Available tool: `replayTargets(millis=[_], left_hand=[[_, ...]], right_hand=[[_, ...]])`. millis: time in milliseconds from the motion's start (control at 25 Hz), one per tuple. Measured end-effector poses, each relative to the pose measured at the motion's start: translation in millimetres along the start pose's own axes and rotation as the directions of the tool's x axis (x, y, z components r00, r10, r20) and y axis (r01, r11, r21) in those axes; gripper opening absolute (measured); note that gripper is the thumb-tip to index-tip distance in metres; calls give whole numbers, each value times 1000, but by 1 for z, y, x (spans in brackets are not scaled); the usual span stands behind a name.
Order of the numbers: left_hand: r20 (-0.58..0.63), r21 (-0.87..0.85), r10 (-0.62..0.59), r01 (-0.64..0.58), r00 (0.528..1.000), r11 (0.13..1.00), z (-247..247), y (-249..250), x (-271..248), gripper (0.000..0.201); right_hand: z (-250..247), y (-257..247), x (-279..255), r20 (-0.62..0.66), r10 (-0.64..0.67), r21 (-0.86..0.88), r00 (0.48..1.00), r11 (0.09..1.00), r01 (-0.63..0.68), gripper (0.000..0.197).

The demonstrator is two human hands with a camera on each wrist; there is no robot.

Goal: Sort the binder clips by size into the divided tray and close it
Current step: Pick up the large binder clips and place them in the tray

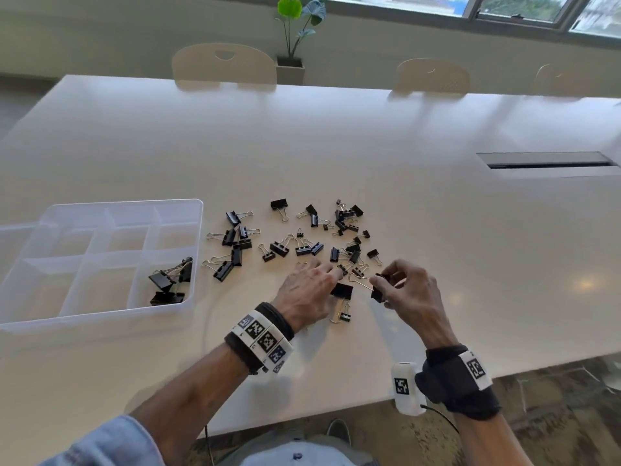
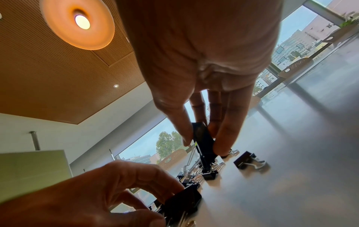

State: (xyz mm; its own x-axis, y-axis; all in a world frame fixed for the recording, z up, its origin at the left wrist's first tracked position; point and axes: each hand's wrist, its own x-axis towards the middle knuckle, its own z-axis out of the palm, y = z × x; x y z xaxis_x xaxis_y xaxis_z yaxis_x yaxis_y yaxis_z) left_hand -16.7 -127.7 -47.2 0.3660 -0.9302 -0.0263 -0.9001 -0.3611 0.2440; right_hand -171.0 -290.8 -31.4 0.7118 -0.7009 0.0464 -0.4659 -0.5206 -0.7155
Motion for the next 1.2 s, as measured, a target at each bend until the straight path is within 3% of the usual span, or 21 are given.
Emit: replayTargets(millis=[280, 560, 680, 800, 960, 1080, 1200], left_hand=[[-52, 23, -71, 72, 996, 997, 0, -1, -4, 18], [-205, -54, -195, 188, 959, 981, -40, -26, -45, 28], [-261, -58, -325, 322, 909, 945, -66, -46, -79, 30], [-325, -55, -457, 465, 828, 883, -85, -74, -115, 30], [-294, -30, -620, 641, 728, 767, -98, -119, -158, 28], [-236, 31, -687, 712, 687, 702, -94, -142, -178, 29], [-181, 99, -713, 733, 678, 673, -86, -152, -182, 28]], right_hand=[[-7, -5, 5, -62, 46, 87, 997, 995, -40, 15], [11, -37, 15, -44, -14, 191, 999, 981, 22, 10], [32, -66, 22, 26, -75, 249, 997, 966, 66, 8], [56, -105, 28, 137, -159, 343, 978, 934, 104, 10], [98, -161, 35, 228, -293, 349, 929, 915, 203, 14], [136, -201, 34, 267, -350, 325, 898, 910, 258, 17], [169, -227, 27, 305, -384, 221, 872, 919, 327, 20]])
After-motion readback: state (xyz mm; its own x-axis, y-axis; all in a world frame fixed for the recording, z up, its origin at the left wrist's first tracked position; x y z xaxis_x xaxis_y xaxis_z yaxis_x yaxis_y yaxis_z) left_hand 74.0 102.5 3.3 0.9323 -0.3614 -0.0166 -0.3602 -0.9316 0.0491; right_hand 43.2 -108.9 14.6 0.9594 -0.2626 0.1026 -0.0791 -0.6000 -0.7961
